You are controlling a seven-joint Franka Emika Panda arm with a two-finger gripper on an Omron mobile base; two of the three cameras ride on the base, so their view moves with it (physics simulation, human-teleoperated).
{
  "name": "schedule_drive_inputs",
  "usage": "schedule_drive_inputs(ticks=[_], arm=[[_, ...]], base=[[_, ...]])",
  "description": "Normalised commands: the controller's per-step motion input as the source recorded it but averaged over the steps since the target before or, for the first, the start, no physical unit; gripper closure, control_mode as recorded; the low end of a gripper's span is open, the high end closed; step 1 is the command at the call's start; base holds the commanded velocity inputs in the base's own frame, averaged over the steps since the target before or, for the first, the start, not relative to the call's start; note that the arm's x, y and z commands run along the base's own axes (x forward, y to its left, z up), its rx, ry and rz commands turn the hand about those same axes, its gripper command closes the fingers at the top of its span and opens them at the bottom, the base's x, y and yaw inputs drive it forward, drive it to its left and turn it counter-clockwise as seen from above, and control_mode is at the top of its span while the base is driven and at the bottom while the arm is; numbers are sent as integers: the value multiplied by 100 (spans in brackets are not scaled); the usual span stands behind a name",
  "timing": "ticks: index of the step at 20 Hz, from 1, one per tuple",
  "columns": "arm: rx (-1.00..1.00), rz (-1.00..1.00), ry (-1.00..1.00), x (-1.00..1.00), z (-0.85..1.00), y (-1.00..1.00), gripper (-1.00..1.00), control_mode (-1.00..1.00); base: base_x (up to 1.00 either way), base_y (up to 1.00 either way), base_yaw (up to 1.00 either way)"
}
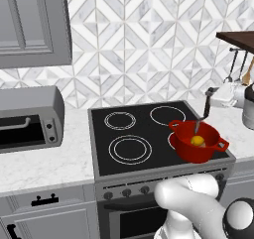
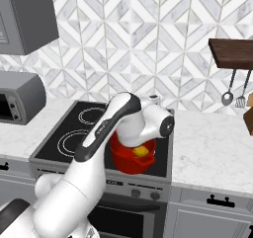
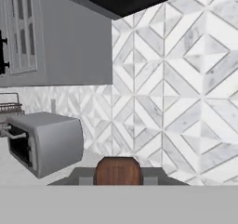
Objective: Put the sweet potato and lemon in the pot. Retrieve the spatula and lightly stir the vegetables in the pot.
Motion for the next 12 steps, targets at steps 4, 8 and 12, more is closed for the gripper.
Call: schedule_drive_inputs(ticks=[4, 8, 12], arm=[[0, -24, 0, 20, -69, -69, 100, -100], [1, -20, 0, 36, -67, -44, 100, -100], [2, -18, 0, 41, -62, -28, 100, -100]], base=[[0, 0, 0], [0, 0, 0], [0, 0, 0]])
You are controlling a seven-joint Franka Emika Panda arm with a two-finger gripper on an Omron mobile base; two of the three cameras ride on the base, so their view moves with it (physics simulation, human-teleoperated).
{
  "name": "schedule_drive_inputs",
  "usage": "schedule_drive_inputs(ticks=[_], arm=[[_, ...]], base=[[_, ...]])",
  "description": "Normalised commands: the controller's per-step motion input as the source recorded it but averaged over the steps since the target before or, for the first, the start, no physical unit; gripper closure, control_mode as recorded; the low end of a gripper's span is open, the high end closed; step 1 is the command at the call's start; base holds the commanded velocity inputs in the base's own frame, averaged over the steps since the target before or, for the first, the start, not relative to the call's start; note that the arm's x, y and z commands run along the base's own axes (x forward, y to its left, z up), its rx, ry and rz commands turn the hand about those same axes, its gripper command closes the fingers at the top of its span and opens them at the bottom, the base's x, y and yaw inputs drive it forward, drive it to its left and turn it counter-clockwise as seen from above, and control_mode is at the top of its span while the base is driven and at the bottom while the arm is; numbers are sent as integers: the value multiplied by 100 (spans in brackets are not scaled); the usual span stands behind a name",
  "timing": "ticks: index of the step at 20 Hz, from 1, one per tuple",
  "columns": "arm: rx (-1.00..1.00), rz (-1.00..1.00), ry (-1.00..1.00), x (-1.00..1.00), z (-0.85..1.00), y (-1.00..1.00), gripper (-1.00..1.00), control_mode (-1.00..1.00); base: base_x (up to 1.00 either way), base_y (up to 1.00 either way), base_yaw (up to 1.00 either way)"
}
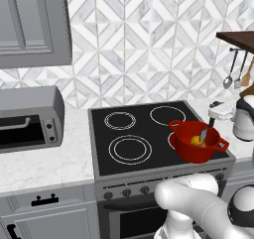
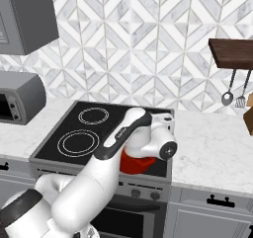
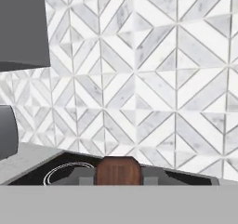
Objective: Put the sweet potato and lemon in the pot. Retrieve the spatula and lightly stir the vegetables in the pot.
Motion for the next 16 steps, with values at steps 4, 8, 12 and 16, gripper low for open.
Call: schedule_drive_inputs(ticks=[4, 8, 12, 16], arm=[[0, -18, 0, 5, -60, -8, 100, -100], [0, -20, 0, 3, -51, 0, 100, -100], [0, -22, -1, 21, -27, 0, 100, -100], [7, -17, -2, 0, 5, 0, 100, -100]], base=[[0, 0, 0], [0, 0, 0], [0, 0, 0], [0, 0, 0]])
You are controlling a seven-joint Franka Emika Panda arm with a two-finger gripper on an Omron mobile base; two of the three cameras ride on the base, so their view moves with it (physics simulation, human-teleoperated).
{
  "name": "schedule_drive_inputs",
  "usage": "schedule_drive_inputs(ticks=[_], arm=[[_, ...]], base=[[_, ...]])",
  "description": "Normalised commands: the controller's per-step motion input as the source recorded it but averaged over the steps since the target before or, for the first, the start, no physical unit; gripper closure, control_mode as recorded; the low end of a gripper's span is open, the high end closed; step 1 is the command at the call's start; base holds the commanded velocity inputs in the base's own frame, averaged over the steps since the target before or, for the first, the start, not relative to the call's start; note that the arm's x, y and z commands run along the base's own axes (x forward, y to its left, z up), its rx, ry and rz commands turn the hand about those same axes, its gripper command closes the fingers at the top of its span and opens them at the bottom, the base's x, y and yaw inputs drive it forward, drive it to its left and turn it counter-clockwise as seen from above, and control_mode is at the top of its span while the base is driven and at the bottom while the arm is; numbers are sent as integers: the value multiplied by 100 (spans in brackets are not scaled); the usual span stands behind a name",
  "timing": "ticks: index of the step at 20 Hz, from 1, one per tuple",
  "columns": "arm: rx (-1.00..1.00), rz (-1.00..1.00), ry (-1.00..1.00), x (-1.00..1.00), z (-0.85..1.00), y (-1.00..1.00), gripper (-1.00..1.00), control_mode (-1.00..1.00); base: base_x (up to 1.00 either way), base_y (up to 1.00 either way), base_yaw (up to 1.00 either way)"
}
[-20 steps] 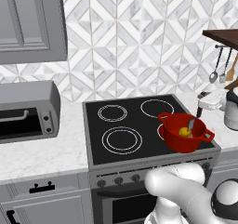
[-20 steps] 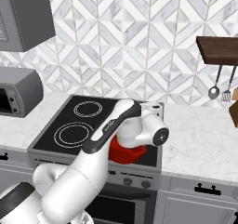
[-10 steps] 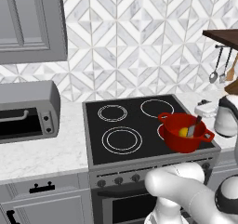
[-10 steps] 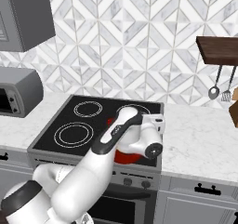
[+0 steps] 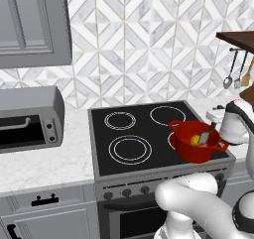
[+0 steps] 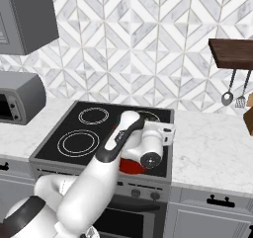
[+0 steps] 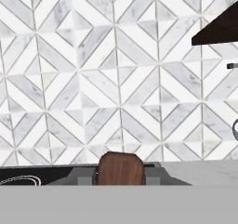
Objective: Put the sweet potato and lemon in the pot. Retrieve the spatula and lightly stir the vegetables in the pot.
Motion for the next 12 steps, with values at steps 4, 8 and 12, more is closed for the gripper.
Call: schedule_drive_inputs(ticks=[4, 8, 12], arm=[[7, -12, -2, -19, 9, 0, 100, -100], [5, -12, 0, -14, 23, 0, 100, -100], [5, -12, 3, -10, 72, -2, 100, -100]], base=[[0, 0, 0], [0, 0, 0], [0, 0, 0]])
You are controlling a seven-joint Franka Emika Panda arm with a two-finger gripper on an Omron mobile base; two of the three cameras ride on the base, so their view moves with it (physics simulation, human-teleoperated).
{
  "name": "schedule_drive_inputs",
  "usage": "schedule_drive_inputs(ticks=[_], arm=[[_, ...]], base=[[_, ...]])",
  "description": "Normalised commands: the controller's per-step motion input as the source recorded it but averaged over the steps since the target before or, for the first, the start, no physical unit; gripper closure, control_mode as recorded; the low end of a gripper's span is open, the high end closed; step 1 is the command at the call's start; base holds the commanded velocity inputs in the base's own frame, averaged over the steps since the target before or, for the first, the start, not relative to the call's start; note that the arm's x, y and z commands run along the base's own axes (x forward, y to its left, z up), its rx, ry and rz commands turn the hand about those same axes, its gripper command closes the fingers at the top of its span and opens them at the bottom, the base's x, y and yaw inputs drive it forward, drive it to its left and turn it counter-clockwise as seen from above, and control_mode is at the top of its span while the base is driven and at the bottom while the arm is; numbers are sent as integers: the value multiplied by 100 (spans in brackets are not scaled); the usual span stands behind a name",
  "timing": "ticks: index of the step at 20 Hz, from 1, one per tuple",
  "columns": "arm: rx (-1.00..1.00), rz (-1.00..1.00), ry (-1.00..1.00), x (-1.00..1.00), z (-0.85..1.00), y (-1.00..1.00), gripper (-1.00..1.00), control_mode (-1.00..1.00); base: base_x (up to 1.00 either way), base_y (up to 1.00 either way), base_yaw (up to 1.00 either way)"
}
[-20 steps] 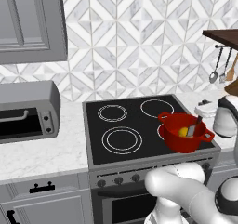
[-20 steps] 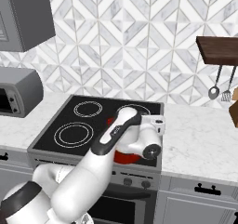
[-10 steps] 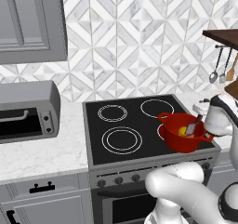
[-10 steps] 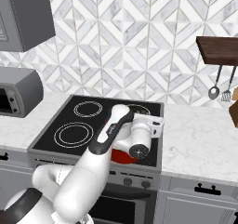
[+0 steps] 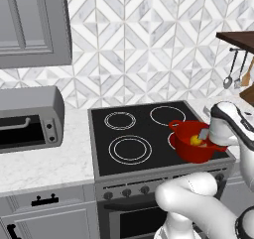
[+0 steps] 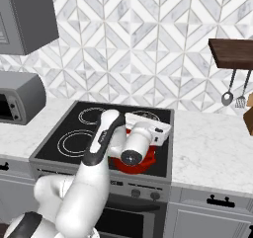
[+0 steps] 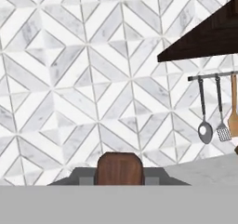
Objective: Put the sweet potato and lemon in the pot. Retrieve the spatula and lightly stir the vegetables in the pot.
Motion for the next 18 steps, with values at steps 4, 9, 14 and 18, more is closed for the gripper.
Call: schedule_drive_inputs(ticks=[4, 9, 14, 18], arm=[[3, -8, 19, -44, 31, -8, 100, -100], [0, -2, 17, -42, 1, -23, 100, -100], [0, -2, 10, 0, 0, -21, 100, -100], [0, 0, 4, 0, -46, -2, 100, -100]], base=[[0, 0, 0], [0, 0, 0], [0, 0, 0], [0, 0, 0]])
